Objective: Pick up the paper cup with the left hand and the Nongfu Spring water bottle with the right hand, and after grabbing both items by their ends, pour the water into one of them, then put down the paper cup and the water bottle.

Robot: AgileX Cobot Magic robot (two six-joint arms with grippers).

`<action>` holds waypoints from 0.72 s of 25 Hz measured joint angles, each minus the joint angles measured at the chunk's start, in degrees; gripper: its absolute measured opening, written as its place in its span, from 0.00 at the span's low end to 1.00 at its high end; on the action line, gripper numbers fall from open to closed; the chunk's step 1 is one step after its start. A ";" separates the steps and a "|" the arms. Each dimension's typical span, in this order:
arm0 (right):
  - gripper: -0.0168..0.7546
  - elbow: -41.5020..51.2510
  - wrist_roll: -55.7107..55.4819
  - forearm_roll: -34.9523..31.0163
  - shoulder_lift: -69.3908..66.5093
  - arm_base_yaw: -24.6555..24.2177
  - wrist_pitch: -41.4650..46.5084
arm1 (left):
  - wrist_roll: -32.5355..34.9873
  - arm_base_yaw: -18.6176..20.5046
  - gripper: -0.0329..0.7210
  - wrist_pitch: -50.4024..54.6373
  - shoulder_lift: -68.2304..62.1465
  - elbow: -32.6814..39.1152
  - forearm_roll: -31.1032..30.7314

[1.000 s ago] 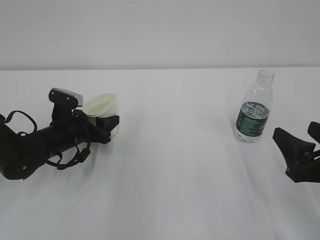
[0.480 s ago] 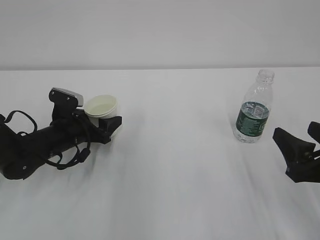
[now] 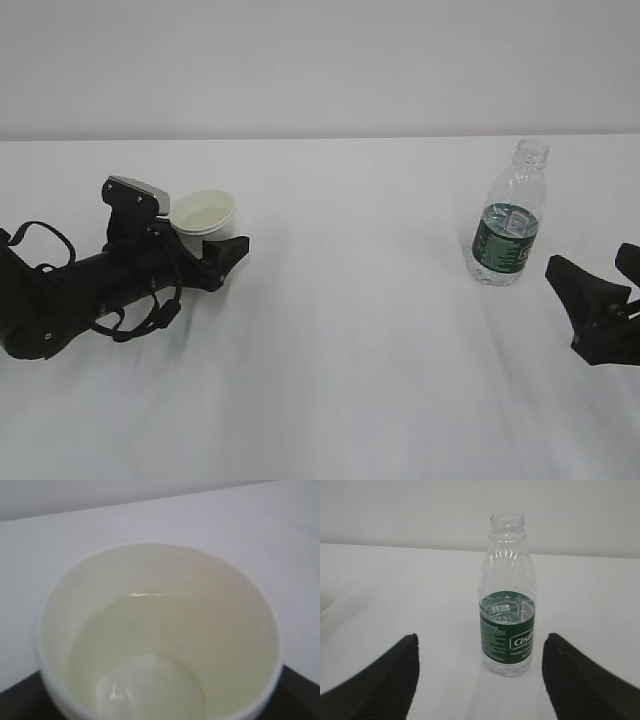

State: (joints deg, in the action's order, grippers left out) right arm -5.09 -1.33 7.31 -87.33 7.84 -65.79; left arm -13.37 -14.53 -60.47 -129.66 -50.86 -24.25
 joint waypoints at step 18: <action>0.77 0.00 0.00 0.00 0.00 0.00 0.00 | 4.17 0.00 0.90 -0.20 6.19 8.32 7.05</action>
State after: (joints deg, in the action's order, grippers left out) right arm -5.09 -1.33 7.31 -87.33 7.84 -65.79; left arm -9.20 -14.53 -60.67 -123.47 -42.54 -17.20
